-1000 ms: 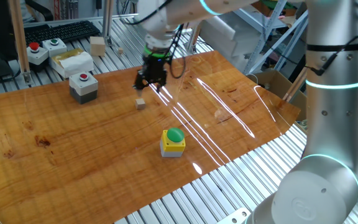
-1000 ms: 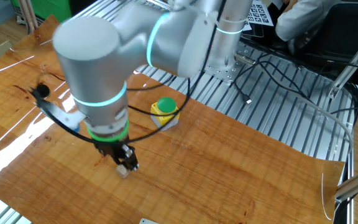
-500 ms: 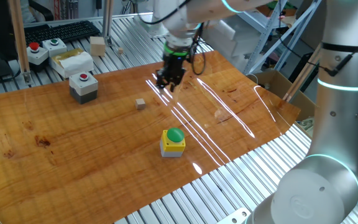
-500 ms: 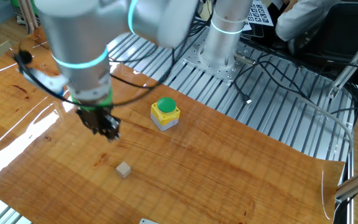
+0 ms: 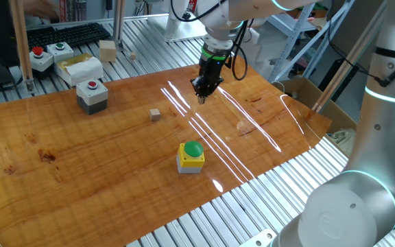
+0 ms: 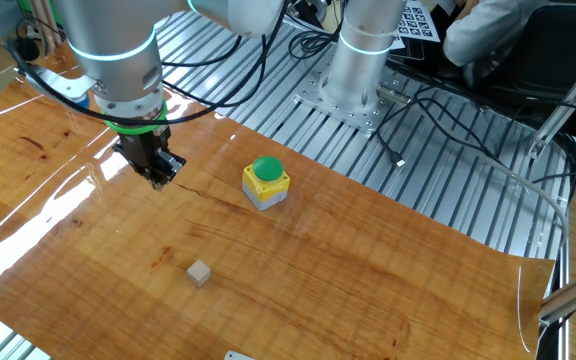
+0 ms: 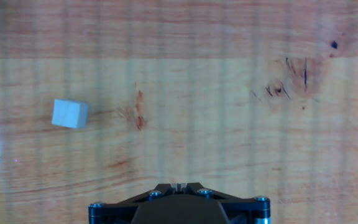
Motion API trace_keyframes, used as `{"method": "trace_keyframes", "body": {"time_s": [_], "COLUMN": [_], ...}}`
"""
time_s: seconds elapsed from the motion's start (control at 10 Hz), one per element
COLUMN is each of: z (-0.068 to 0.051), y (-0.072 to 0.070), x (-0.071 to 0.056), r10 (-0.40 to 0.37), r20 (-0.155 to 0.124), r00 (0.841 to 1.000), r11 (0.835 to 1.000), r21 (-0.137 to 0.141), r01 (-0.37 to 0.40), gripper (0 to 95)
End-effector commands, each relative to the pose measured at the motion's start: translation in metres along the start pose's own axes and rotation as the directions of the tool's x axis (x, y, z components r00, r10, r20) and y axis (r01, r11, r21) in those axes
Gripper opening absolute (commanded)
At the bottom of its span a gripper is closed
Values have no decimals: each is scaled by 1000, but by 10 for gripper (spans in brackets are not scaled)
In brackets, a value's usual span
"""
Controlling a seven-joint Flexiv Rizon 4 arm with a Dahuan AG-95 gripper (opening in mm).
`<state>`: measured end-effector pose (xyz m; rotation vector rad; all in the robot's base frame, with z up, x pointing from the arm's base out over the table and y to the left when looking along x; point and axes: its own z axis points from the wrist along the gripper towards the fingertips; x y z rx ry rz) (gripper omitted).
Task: Hold a small block with the gripper and sweep it from left to right on the table
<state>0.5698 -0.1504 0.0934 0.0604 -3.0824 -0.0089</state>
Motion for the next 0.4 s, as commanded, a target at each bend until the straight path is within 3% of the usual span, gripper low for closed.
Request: {"method": "trace_keyframes", "body": {"time_s": [0.1, 0.4], "z": [-1, -2], "y": [0, 1], "x": [1, 3], "r10": [14, 37], "r20": [9, -6], "r00": [1000, 999], "r11": [1000, 999], "r21": [-2, 1], "r01": [-14, -37], "gripper": [0, 0]}}
